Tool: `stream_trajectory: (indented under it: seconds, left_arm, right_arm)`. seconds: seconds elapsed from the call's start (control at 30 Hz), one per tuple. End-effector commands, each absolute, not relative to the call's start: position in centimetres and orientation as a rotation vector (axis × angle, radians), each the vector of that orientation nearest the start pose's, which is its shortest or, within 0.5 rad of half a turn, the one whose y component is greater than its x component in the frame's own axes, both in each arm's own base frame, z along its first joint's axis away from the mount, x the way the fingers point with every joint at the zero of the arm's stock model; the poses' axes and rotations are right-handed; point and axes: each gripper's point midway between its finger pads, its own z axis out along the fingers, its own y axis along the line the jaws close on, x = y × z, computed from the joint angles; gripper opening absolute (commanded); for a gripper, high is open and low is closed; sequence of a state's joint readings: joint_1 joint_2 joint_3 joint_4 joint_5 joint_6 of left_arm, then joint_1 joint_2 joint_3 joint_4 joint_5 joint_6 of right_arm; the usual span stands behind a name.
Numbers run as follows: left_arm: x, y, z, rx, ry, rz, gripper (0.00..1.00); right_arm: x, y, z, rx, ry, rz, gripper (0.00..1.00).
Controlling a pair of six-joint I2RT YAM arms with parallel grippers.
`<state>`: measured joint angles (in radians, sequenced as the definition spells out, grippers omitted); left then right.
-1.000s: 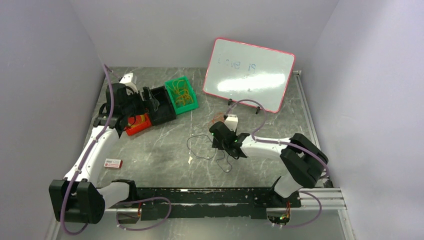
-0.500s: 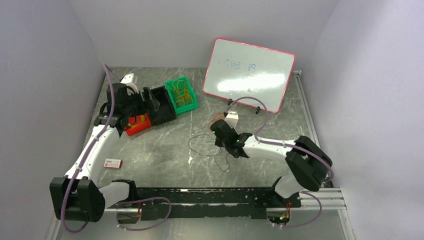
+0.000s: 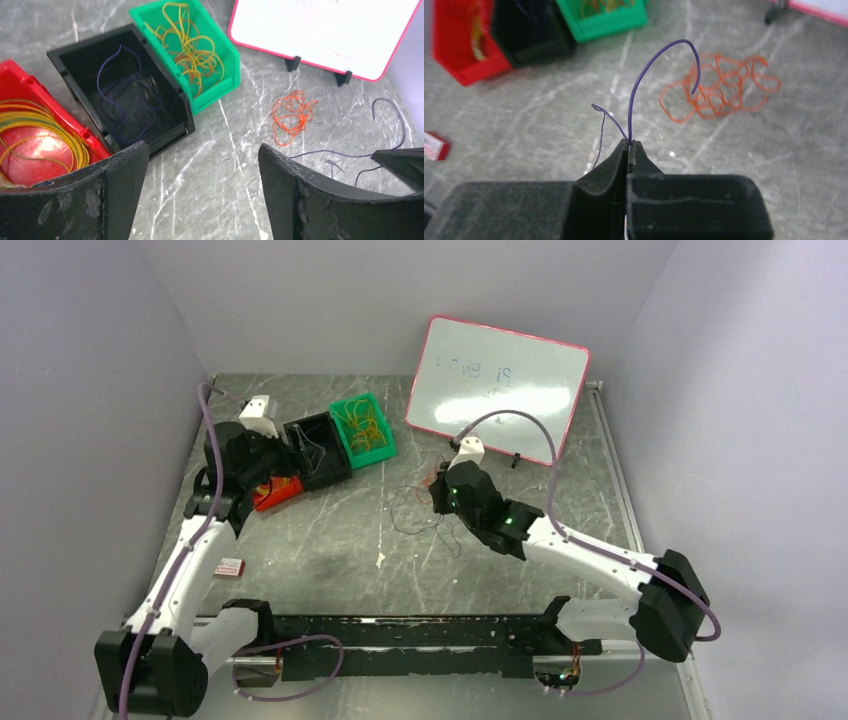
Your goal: Untangle the cables
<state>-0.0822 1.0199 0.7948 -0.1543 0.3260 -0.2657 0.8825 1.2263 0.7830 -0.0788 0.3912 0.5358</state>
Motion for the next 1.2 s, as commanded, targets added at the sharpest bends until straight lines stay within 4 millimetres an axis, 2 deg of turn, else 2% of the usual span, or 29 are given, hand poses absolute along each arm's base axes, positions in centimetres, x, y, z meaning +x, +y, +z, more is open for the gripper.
stream_trajectory:
  seconds: [0.0, 0.1, 0.13, 0.2, 0.27, 0.37, 0.5, 0.53, 0.57, 0.6, 0.77, 0.8, 1.0, 1.07, 1.17]
  left_arm:
    - [33.1, -10.1, 25.5, 0.156, 1.784, -0.546, 0.86]
    - [32.6, -10.5, 26.3, 0.200, 1.738, -0.557, 0.87]
    - [32.3, -10.8, 26.5, 0.227, 1.722, -0.570, 0.87]
    - [31.9, -11.1, 26.9, 0.261, 1.690, -0.581, 0.87]
    - [31.7, -10.8, 27.5, 0.254, 1.655, -0.562, 0.88]
    - [31.6, -9.1, 28.8, 0.150, 1.630, -0.489, 0.89]
    - [31.4, -4.9, 30.9, -0.109, 1.660, -0.325, 0.89]
    - [31.2, -3.8, 31.1, -0.175, 1.675, -0.282, 0.89]
    - [30.9, -2.8, 31.5, -0.233, 1.679, -0.238, 0.88]
    - [30.4, -1.9, 31.7, -0.280, 1.688, -0.199, 0.88]
    - [27.5, 1.3, 32.1, -0.427, 1.667, -0.063, 0.86]
    - [27.0, 1.7, 32.0, -0.441, 1.668, -0.049, 0.85]
    - [24.8, 2.7, 30.5, -0.492, 1.694, -0.001, 0.86]
    - [24.4, 2.8, 30.1, -0.493, 1.701, 0.002, 0.86]
    - [24.3, 2.7, 29.8, -0.489, 1.707, -0.002, 0.86]
  right_arm:
    - [28.3, 27.1, 22.9, -0.248, 1.907, 0.523, 0.00]
    - [28.6, 28.0, 26.4, -0.284, 1.841, 0.561, 0.00]
    - [28.6, 28.2, 27.0, -0.293, 1.828, 0.567, 0.00]
    - [29.0, 28.9, 30.0, -0.295, 1.770, 0.599, 0.00]
    - [29.5, 29.6, 31.9, -0.298, 1.733, 0.612, 0.00]
    - [30.9, 31.2, 34.4, -0.303, 1.691, 0.619, 0.00]
    - [33.0, 33.8, 37.3, -0.303, 1.618, 0.642, 0.00]
    - [33.6, 34.5, 37.2, -0.308, 1.616, 0.640, 0.00]
    - [34.1, 35.3, 38.1, -0.306, 1.594, 0.650, 0.00]
    - [34.7, 36.2, 38.3, -0.312, 1.586, 0.658, 0.00]
    - [36.7, 40.4, 39.9, -0.331, 1.518, 0.739, 0.00]
    - [37.3, 41.4, 39.7, -0.338, 1.510, 0.749, 0.00]
    - [39.0, 45.7, 41.1, -0.342, 1.370, 0.857, 0.00]
    - [39.6, 47.5, 40.7, -0.347, 1.336, 0.896, 0.00]
    - [41.1, 50.7, 38.5, -0.362, 1.313, 0.949, 0.00]
